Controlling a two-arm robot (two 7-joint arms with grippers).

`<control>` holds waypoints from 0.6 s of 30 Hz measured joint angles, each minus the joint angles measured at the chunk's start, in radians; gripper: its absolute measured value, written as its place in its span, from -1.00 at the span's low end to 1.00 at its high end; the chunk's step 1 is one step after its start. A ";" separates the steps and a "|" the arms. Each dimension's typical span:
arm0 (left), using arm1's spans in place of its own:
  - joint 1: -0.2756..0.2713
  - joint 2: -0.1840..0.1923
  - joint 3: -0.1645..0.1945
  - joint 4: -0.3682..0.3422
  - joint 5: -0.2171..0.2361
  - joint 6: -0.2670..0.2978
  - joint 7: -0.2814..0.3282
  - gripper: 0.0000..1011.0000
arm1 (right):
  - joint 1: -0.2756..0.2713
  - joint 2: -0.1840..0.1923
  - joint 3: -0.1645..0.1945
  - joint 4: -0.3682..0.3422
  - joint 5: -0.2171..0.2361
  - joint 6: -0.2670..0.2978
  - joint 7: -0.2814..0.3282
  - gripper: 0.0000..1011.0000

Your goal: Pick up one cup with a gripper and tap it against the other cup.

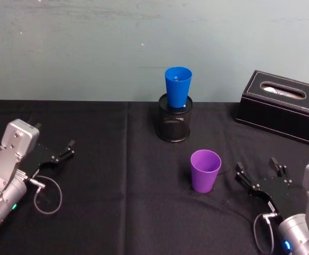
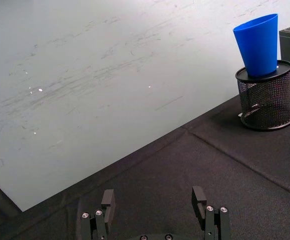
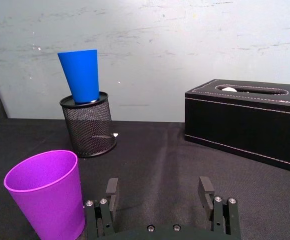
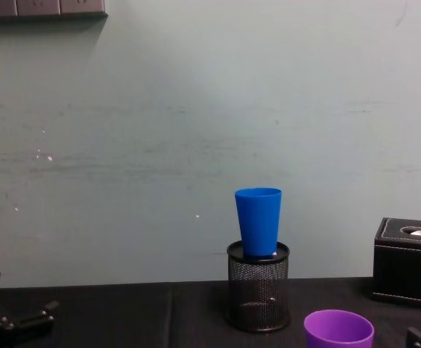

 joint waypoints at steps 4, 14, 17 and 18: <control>0.000 0.000 0.000 0.000 0.000 0.000 0.000 1.00 | 0.000 0.000 0.000 0.000 0.000 0.000 0.000 0.98; 0.000 0.000 0.000 0.000 0.000 0.000 0.000 1.00 | 0.000 0.000 0.000 0.000 0.000 -0.001 0.000 0.98; 0.000 0.000 0.000 0.000 0.000 0.000 0.000 1.00 | 0.000 0.000 0.000 0.000 0.000 0.000 0.000 0.98; 0.000 0.000 0.000 0.000 0.000 0.000 0.000 1.00 | 0.000 0.000 0.000 0.000 0.000 -0.001 0.000 0.98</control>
